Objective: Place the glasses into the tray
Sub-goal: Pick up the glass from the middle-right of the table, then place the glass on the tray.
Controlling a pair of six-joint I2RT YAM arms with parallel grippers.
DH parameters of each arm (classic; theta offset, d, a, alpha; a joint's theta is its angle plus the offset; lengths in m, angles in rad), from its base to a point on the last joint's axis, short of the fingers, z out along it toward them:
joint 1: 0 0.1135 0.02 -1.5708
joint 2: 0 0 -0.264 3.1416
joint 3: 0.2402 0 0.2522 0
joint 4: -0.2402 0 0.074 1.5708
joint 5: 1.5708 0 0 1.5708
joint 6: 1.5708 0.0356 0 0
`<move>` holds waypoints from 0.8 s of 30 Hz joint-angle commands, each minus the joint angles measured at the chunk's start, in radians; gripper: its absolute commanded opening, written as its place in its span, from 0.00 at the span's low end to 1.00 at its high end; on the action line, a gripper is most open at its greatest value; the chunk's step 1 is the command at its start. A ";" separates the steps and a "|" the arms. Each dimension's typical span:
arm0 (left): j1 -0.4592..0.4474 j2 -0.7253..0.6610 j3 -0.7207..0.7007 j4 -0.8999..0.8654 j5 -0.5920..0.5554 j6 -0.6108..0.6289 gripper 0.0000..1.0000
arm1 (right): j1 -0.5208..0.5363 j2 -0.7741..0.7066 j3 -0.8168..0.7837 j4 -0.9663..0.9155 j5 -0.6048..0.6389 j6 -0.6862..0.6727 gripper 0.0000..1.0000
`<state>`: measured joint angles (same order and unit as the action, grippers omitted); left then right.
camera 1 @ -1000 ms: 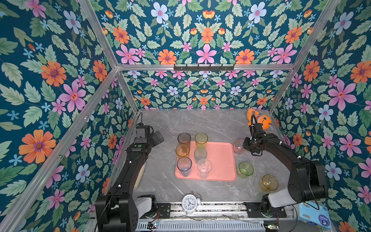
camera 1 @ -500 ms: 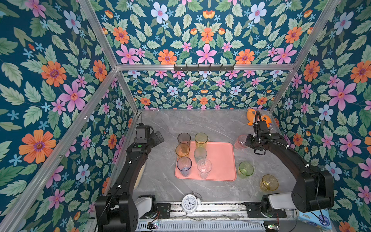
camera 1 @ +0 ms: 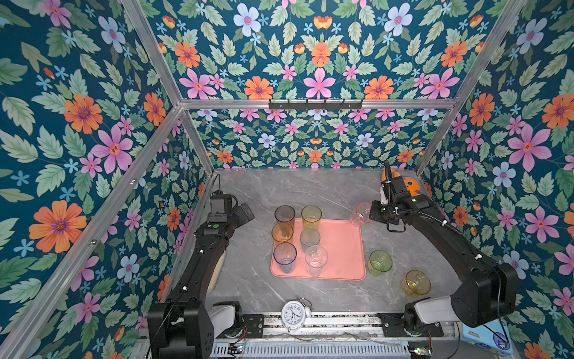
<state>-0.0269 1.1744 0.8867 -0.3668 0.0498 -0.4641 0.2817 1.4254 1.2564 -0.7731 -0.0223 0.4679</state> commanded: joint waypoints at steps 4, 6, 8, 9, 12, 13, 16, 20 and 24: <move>0.001 -0.004 -0.006 0.003 -0.002 0.005 0.98 | 0.081 0.061 0.048 -0.037 0.045 -0.006 0.00; 0.001 -0.004 -0.007 0.003 -0.004 0.007 0.98 | 0.103 0.086 0.060 -0.037 0.048 -0.006 0.00; 0.001 -0.004 -0.007 0.003 -0.004 0.007 0.98 | 0.119 0.108 0.071 -0.035 0.054 -0.007 0.00; 0.001 -0.002 -0.008 0.003 -0.004 0.007 0.98 | 0.128 0.119 0.076 -0.032 0.058 -0.009 0.00; 0.000 -0.001 -0.007 0.005 -0.004 0.008 0.98 | 0.143 0.153 0.087 -0.028 0.068 -0.012 0.00; 0.000 0.001 -0.008 0.004 -0.003 0.008 0.98 | 0.147 0.164 0.093 -0.029 0.069 -0.015 0.00; 0.000 0.002 -0.009 0.005 -0.002 0.008 0.98 | 0.152 0.193 0.099 -0.021 0.072 -0.019 0.00; 0.001 0.004 -0.012 0.006 -0.005 0.010 0.98 | 0.154 0.224 0.105 -0.009 0.073 -0.026 0.00; 0.000 0.005 -0.012 0.005 -0.007 0.012 0.98 | 0.154 0.278 0.118 -0.012 0.073 -0.030 0.00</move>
<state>-0.0269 1.1774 0.8768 -0.3668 0.0498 -0.4637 0.4347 1.6821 1.3663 -0.7826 0.0391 0.4446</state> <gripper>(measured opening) 0.982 0.062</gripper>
